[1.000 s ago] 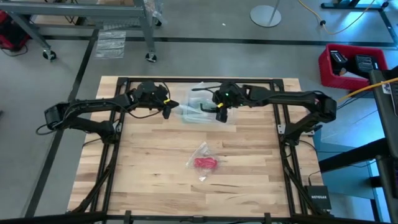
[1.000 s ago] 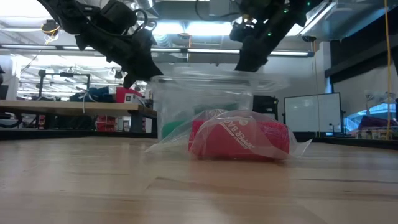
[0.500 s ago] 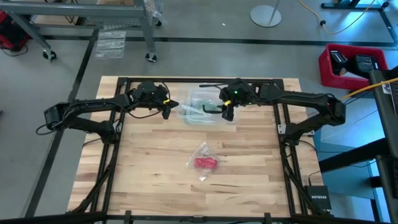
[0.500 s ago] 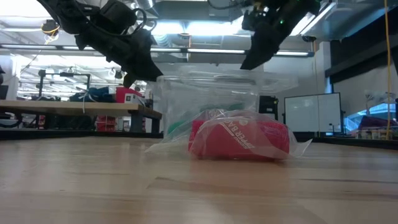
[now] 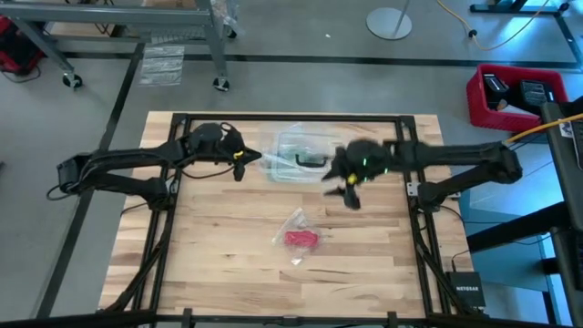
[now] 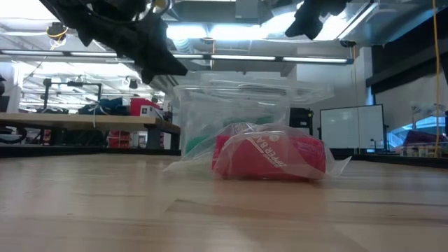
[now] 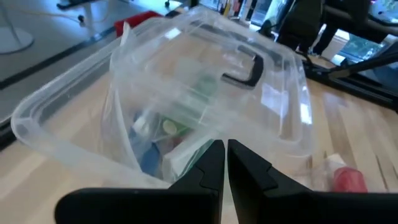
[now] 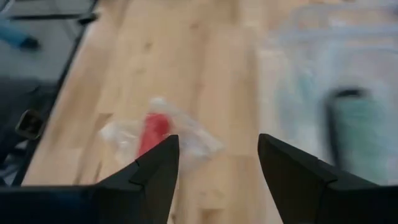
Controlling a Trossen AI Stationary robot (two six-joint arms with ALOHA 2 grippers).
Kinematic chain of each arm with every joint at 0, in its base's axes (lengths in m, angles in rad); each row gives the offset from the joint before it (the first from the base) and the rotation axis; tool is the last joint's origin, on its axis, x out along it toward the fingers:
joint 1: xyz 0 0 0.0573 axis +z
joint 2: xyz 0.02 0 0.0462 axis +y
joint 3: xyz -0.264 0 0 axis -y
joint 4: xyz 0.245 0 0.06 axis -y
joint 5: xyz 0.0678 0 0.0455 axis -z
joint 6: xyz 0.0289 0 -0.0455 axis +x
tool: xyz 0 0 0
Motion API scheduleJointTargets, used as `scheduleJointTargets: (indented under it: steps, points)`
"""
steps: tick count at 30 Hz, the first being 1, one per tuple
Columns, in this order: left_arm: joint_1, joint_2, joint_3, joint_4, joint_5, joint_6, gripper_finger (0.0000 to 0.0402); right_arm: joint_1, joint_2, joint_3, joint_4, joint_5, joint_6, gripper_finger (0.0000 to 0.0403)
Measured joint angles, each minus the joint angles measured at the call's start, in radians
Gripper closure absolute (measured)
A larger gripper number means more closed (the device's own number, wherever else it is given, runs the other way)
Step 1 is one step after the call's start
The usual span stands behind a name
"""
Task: Roll bandage
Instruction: Open the transparent container
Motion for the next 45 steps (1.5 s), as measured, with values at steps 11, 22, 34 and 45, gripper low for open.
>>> scheduleJointTargets:
  steps: [11, 22, 34, 45]
  points:
    - [-0.099, -0.023, 0.002, 0.002, -0.018, -0.017, 0.039, 0.227, 0.105, -0.087, 0.159, 0.229, 0.028, 0.018]
    - [-0.139, -0.023, 0.003, 0.017, -0.098, -0.087, 0.039, 0.202, -0.008, 0.108, -0.419, 0.423, 0.127, 0.018]
    - [-0.139, -0.023, 0.003, 0.011, -0.124, -0.1, 0.039, 0.464, -0.148, -0.428, 0.238, 0.932, -0.074, 0.018]
    - [-0.14, -0.021, 0.003, 0.01, -0.126, -0.1, 0.039, 0.46, 0.002, -0.517, 0.446, 1.111, -0.384, 0.018]
